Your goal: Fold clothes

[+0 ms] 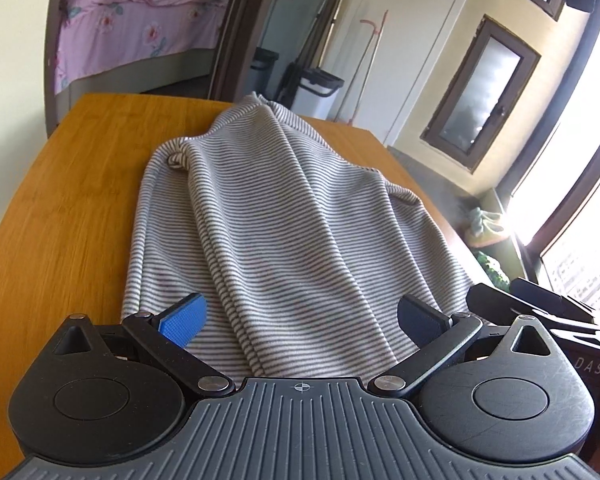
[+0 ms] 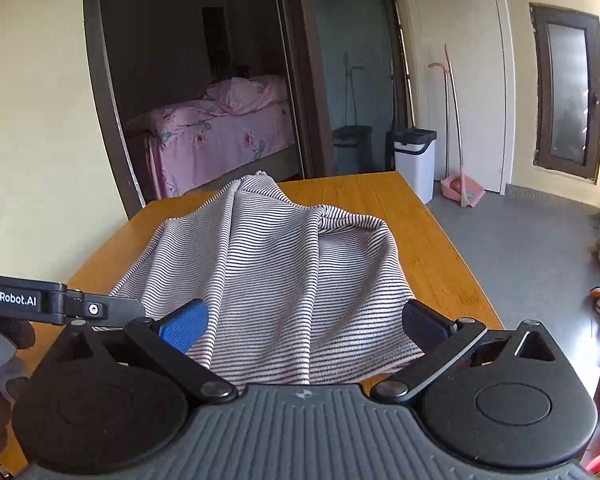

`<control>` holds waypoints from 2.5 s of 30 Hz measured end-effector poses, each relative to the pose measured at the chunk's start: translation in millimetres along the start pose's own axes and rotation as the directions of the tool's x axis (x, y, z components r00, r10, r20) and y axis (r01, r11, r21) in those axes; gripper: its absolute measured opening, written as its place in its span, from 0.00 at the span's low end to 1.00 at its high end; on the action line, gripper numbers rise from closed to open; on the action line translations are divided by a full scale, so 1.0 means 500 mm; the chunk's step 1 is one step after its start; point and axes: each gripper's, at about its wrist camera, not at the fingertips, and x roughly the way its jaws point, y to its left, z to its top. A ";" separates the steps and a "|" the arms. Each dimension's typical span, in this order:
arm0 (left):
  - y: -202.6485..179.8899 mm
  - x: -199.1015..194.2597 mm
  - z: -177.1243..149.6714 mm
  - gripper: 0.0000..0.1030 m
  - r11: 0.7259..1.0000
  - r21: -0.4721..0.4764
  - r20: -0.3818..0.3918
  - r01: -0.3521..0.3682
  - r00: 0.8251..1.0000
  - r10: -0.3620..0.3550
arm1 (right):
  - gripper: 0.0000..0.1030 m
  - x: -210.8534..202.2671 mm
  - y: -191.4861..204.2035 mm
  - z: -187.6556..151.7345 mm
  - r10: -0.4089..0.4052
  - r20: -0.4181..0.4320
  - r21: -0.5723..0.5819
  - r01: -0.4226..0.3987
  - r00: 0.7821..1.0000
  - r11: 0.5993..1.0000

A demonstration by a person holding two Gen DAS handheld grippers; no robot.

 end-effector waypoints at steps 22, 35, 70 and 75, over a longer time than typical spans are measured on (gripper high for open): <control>0.034 0.080 -0.002 0.96 0.999 0.046 -0.011 -0.006 1.000 0.007 | 0.91 0.168 -0.006 0.015 0.016 -0.182 0.018 -0.013 0.983 1.000; 0.065 0.075 0.029 0.12 0.989 -0.007 0.008 -0.149 0.989 0.149 | 0.89 0.284 0.038 0.044 0.099 -0.211 -0.165 -0.135 0.972 0.977; 0.231 -0.118 0.102 0.63 0.993 -0.080 0.132 -0.089 0.986 0.099 | 0.79 0.144 0.171 0.021 0.031 -0.090 -0.434 -0.067 0.995 0.899; 0.172 -0.122 0.070 0.75 0.996 0.027 0.145 -0.085 0.986 0.080 | 0.66 0.203 0.243 0.093 0.048 -0.077 -0.350 -0.072 0.996 0.934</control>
